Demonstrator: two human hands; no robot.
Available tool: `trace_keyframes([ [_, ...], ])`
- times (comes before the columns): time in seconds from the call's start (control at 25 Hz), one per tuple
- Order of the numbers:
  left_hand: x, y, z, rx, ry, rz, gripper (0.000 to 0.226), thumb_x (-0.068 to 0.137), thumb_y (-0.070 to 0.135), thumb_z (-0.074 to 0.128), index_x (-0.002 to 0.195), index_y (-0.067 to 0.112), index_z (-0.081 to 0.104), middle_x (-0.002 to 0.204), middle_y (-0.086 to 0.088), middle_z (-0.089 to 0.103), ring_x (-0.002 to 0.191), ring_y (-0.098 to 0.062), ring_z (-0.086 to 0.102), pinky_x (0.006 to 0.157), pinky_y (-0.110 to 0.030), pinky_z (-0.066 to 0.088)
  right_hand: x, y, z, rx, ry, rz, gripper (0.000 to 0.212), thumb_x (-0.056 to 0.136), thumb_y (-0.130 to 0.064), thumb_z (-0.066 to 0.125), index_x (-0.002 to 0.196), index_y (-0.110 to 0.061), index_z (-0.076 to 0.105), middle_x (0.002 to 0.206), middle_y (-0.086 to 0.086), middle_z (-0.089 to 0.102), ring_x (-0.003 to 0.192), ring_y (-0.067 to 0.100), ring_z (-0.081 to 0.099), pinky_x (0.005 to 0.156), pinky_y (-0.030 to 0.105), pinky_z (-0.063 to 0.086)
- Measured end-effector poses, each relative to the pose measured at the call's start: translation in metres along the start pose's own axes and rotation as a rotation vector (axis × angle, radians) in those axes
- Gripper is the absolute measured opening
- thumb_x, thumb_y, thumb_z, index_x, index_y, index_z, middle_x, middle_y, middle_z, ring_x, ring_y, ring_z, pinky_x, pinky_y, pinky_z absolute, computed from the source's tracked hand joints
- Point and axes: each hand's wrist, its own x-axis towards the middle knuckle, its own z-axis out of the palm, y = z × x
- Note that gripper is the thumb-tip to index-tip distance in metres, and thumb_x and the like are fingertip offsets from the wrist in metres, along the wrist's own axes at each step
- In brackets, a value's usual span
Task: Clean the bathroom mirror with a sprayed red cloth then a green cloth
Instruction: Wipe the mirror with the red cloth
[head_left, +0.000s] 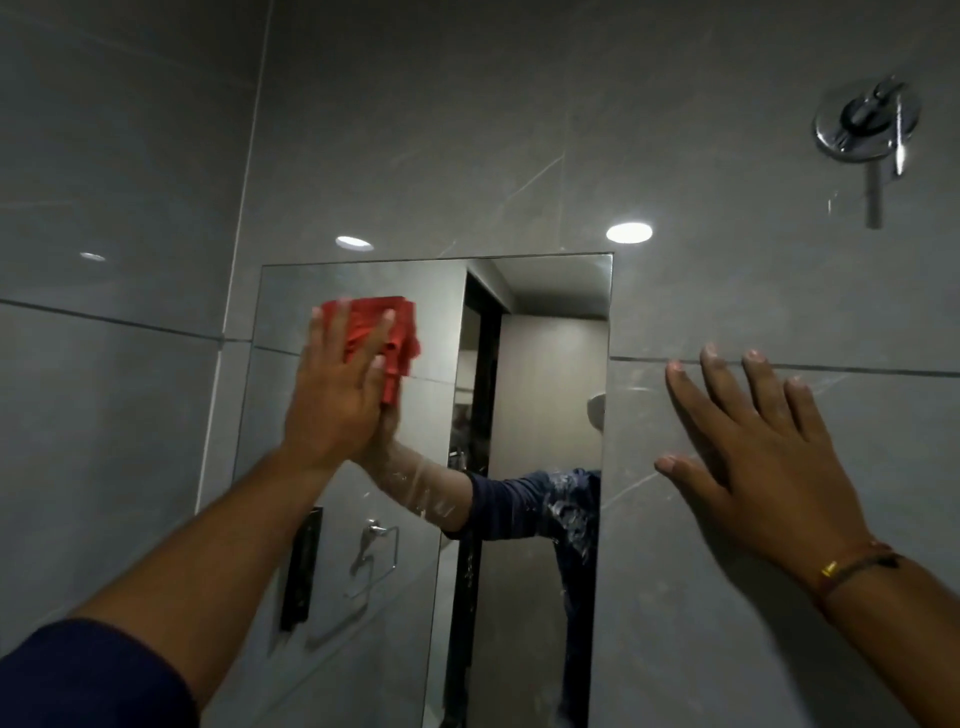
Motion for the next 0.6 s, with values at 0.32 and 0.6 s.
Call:
trace_keyframes([
  [0.32, -0.043, -0.013, 0.024, -0.245, 0.229, -1.059, 0.055, 0.107, 0.042, 0.023, 0.162, 0.044, 0.025, 0.176, -0.011, 0.012, 0.160, -0.044, 0.008, 0.128, -0.061, 0.011, 0.002, -0.005, 0.005, -0.010, 0.020, 0.014, 0.081, 0.098, -0.070, 0.033, 0.167, -0.032, 0.012, 0.174, 0.009, 0.013, 0.159, 0.037, 0.003, 0.126, 0.056, 0.004],
  [0.6, -0.113, 0.215, 0.041, -0.177, -0.005, -0.231, 0.062, 0.105, 0.054, 0.014, 0.163, 0.050, -0.007, 0.176, -0.006, -0.019, 0.160, -0.040, -0.021, 0.128, -0.063, -0.001, 0.001, -0.005, -0.001, 0.006, 0.007, 0.022, 0.087, 0.095, -0.063, 0.051, 0.166, -0.033, 0.012, 0.174, 0.008, 0.012, 0.159, 0.036, 0.003, 0.127, 0.057, 0.008],
])
